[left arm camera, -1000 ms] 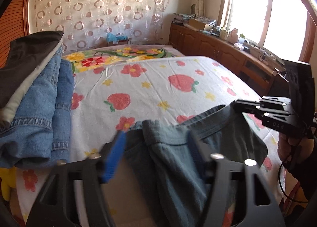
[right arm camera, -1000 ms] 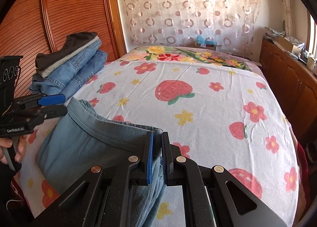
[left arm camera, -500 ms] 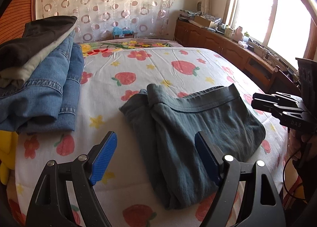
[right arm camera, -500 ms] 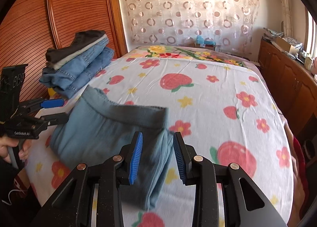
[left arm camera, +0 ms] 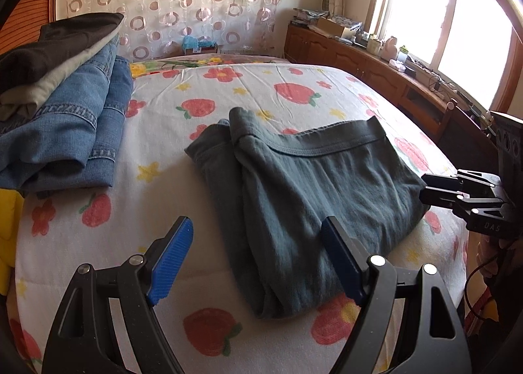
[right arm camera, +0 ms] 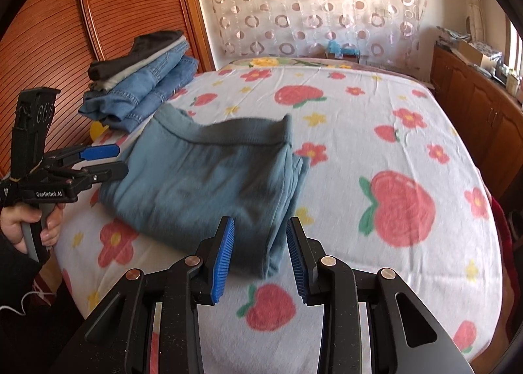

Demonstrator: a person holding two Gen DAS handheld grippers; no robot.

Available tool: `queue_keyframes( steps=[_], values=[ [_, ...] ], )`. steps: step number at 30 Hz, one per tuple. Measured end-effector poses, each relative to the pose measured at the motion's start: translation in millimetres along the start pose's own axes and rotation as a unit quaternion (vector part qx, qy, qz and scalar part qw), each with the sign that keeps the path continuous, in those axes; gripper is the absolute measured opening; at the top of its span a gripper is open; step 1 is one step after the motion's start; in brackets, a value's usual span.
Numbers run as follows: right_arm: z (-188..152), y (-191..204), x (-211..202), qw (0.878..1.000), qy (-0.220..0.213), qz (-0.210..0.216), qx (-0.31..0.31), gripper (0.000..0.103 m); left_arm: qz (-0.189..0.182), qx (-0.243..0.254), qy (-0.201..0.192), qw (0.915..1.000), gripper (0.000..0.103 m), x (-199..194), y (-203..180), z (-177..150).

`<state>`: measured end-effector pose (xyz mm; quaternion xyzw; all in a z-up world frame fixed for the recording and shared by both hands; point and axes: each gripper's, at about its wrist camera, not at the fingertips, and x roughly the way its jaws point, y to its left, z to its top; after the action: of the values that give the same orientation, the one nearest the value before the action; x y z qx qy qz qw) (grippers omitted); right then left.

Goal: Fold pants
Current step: 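Open both grippers and release the folded shorts, then grasp the waistband with the left gripper while the right gripper closes beside it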

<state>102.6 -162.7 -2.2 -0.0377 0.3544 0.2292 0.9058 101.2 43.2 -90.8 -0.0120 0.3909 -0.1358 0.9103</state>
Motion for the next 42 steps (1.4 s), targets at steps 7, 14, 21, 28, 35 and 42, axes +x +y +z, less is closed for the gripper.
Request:
queue_keyframes(
  steps=[7,14,21,28,35,42],
  values=[
    [4,-1,3,1.0,0.001,-0.003,0.007,0.035,0.001,-0.01,0.003,0.9999,0.081,4,6,-1],
    [22,-6,20,1.0,-0.003,-0.004,0.019,0.049,-0.003,-0.018,0.004,0.9998,0.081,17,14,13],
    [41,-7,46,0.999,0.014,-0.025,0.019,0.049,-0.035,-0.036,0.013,0.9986,0.067,31,24,26],
    [51,-10,63,0.999,0.026,-0.032,0.024,0.046,-0.05,-0.053,0.02,0.9971,0.052,42,31,36],
    [50,-4,66,0.999,0.025,-0.029,0.005,0.025,-0.048,-0.055,0.021,0.9971,0.039,47,32,35],
    [49,-7,65,1.0,0.018,-0.006,0.008,0.009,-0.065,-0.049,0.0,0.9967,0.016,31,22,36]
  ],
)
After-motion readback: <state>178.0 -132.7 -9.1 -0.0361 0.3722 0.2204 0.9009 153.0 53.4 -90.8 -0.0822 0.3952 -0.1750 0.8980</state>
